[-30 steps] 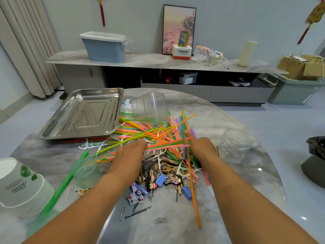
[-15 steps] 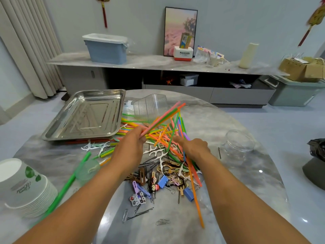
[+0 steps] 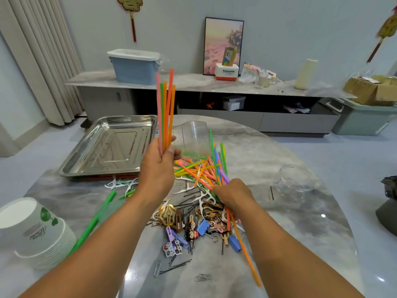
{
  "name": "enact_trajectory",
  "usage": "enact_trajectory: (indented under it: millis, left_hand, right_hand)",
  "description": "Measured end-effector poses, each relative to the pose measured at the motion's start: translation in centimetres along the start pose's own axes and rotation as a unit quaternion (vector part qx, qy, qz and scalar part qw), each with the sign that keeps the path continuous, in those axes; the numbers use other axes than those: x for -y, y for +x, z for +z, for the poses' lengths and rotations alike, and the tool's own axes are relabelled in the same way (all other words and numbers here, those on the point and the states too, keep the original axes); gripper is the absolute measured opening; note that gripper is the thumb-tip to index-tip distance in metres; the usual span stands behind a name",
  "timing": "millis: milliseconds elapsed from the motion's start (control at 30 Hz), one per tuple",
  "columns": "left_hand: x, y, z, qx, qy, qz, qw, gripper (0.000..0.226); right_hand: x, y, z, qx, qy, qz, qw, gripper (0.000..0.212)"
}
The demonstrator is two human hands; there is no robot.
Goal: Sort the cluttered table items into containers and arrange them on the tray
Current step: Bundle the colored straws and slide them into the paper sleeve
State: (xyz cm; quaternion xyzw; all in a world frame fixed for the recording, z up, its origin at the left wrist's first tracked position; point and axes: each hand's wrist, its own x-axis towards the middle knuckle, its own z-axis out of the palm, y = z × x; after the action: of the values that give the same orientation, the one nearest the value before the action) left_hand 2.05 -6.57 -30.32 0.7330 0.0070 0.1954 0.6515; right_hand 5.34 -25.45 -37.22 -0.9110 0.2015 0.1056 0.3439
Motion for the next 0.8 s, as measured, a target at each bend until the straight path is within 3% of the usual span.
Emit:
enact_trajectory:
  millis: [167, 467, 633, 800]
  left_hand:
    - [0.1, 0.3, -0.1, -0.018, -0.035, -0.026, 0.999, 0.02]
    - [-0.1, 0.4, 0.3, -0.02, -0.091, -0.053, 0.994, 0.019]
    - [0.6, -0.4, 1.7, 0.002, -0.131, -0.139, 0.981, 0.008]
    - [1.8, -2.1, 3.5, 0.022, -0.155, -0.239, 0.958, 0.014]
  right_hand:
    - [-0.1, 0.1, -0.4, 0.003, 0.036, 0.017, 0.999, 0.021]
    - [0.0, -0.9, -2.7, -0.011, 0.113, -0.003, 0.993, 0.025]
    - [-0.2, -2.5, -2.7, -0.053, 0.163, -0.037, 0.985, 0.021]
    - [-0.2, -4.8, -2.4, -0.091, 0.212, -0.069, 0.971, 0.017]
